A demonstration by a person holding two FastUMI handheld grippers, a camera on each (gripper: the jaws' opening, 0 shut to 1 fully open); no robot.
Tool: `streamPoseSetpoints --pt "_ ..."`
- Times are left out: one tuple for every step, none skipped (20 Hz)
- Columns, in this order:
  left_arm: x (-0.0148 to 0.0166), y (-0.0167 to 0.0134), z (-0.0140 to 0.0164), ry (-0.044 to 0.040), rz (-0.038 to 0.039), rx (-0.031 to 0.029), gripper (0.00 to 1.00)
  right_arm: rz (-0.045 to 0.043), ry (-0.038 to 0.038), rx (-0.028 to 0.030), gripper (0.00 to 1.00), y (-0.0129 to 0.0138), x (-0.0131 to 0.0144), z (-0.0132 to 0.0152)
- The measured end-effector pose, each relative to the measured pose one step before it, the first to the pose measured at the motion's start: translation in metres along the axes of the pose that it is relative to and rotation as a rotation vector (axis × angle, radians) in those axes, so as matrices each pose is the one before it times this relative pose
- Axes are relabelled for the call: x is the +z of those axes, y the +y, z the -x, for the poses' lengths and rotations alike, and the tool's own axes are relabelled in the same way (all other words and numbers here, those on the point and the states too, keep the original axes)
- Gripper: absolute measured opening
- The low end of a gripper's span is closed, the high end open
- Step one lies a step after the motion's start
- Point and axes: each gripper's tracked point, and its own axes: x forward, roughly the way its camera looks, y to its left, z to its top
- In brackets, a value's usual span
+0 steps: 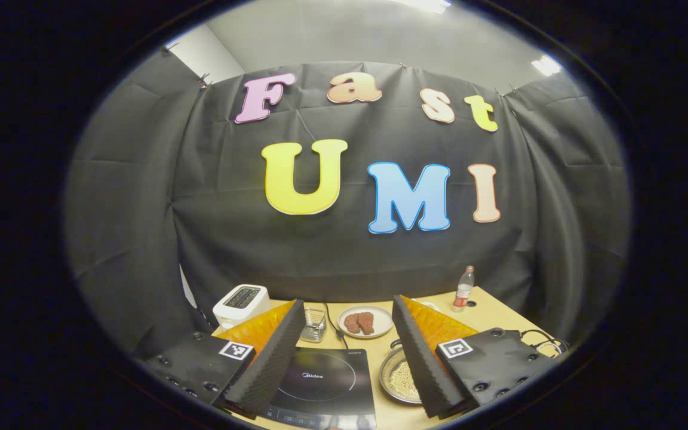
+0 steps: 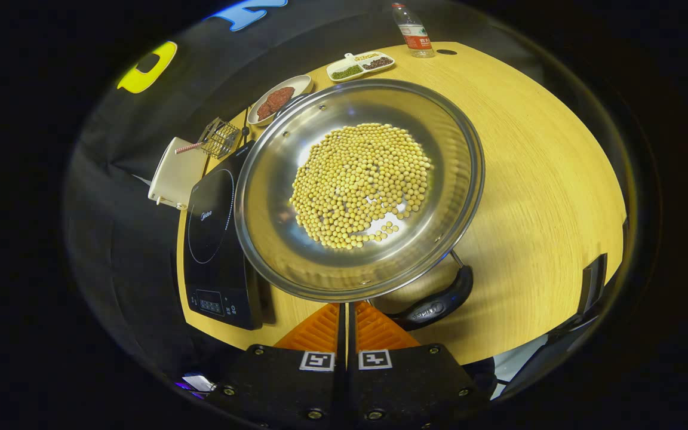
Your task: First push the handle of the pot to place it horizontally, then grasp the pot with both hands and set it on the induction cooktop.
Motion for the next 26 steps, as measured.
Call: streamPoseSetpoints --pt "0.0013 -0.00316 -0.00156 0.00066 0.00057 0.00706 0.95 0.0042 0.00249 0.00024 0.0 -0.00397 0.00097 0.00074" --pt "0.00025 -0.00412 0.00034 0.00118 0.00023 0.00663 0.95 0.00479 0.00201 -0.00178 0.0 -0.00519 0.00237 0.0011" --pt "0.00017 -0.00342 -0.00044 0.00127 0.00304 0.00388 0.95 0.00472 0.00043 -0.0029 0.0 -0.00423 0.00215 0.00121" --pt "0.00112 -0.00368 -0.00084 0.00133 0.00246 0.00505 0.95 0.00604 0.00095 -0.00271 0.0 -0.0041 0.0019 0.00099" --pt "0.00118 -0.0024 0.00074 -0.00068 -0.00143 0.00464 0.95 0.00396 -0.00052 -0.00156 0.0 -0.00366 0.00133 0.0007" --pt "-0.00251 -0.00292 0.00111 -0.001 -0.0023 0.0059 0.95 0.00326 0.00183 -0.00036 0.0 -0.00354 0.00245 0.0009" --pt "0.00141 -0.00307 0.00044 0.00026 -0.00262 0.00466 0.95 0.00015 0.0003 -0.0003 0.0 -0.00301 0.00135 0.0007" --pt "-0.00059 -0.00305 0.00118 0.00117 -0.00143 0.00363 0.95 0.00052 0.00102 -0.0008 0.0 -0.00377 0.00216 0.00087" --pt "0.00079 -0.00224 0.00032 0.00045 -0.00153 0.00494 0.95 -0.00142 -0.00079 -0.00232 0.0 -0.00353 0.00108 0.00103" --pt "0.00119 -0.00214 0.00052 0.0011 -0.00012 0.00304 0.95 -0.00125 -0.00185 -0.00211 0.0 -0.00403 0.00285 0.00094" --pt "-0.00022 -0.00202 0.00007 0.00063 0.00133 0.00274 0.95 -0.00055 -0.00105 -0.00222 0.0 -0.00317 0.00092 0.00108" --pt "0.00009 -0.00116 0.00107 0.00006 0.00009 0.00398 0.95 -0.00128 0.00004 0.00059 0.0 -0.00367 0.00197 0.00086" --pt "-0.00028 -0.00225 0.00042 0.00185 -0.00137 0.00492 0.95 -0.00081 -0.00032 0.00232 0.0 -0.00344 0.00204 0.00043" --pt "0.00009 -0.00138 0.00087 0.00125 -0.00021 0.00382 0.95 0.00027 -0.00076 -0.00063 0.0 -0.00346 0.00263 0.00168" --pt "-0.00052 -0.00137 0.00056 -0.00048 0.00114 0.00345 0.95 0.0055 -0.00292 -0.0034 0.0 -0.00369 0.00197 0.00056" --pt "-0.00063 -0.0026 0.00128 -0.00088 0.00145 0.00232 0.96 0.00689 -0.00299 -0.00513 0.0 -0.00414 0.00253 0.00062" --pt "-0.00041 -0.00135 0.00035 0.00073 0.00079 0.00259 0.96 0.00372 -0.00252 -0.00605 0.0 -0.00414 0.00259 0.00125" --pt "0.00026 -0.00244 0.00006 0.00141 0.00082 0.001 0.96 0.00222 -0.00223 -0.00499 0.0 -0.00444 0.00357 0.00111" --pt "0.00043 -0.0018 -0.00041 0.00059 0.00046 0.00195 0.96 0.00053 -0.00309 -0.00498 0.0 -0.00317 0.0013 0.00082" --pt "-0.00032 -0.00216 -0.00059 -0.00133 -0.0001 0.00066 0.96 -0.0017 -0.00265 -0.00388 0.0 -0.0034 0.00291 0.00113" --pt "0.00079 -0.00295 -0.00031 -0.00034 -0.00039 0.00133 0.96 -0.00253 -0.00154 -0.00111 0.0 -0.00307 0.00254 0.00097" --pt "-0.00077 -0.00138 0.00072 -0.00065 0.0 0.00153 0.96 -0.00287 -0.00191 0.0009 0.0 -0.00268 0.00272 0.00089" --pt "0.00098 -0.00213 -0.00018 -0.00068 0.00188 0.00111 0.96 -0.00067 -0.00217 -0.0002 0.0 -0.00248 0.00163 0.00084" --pt "-0.00121 -0.00272 -0.00023 -0.00037 0.00321 -0.00085 0.96 0.00146 -0.00211 -0.00113 0.0 -0.00286 0.00291 0.00151" --pt "0.00074 -0.00234 -0.00101 0.00102 0.00113 0.00043 0.96 0.00367 -0.00154 -0.00339 0.0 -0.00313 0.00209 0.00108" --pt "-0.00106 -0.00271 -0.0004 -0.00003 -0.00099 -0.00019 0.97 0.00331 -0.00344 -0.00455 0.0 -0.00296 0.00297 0.00044"
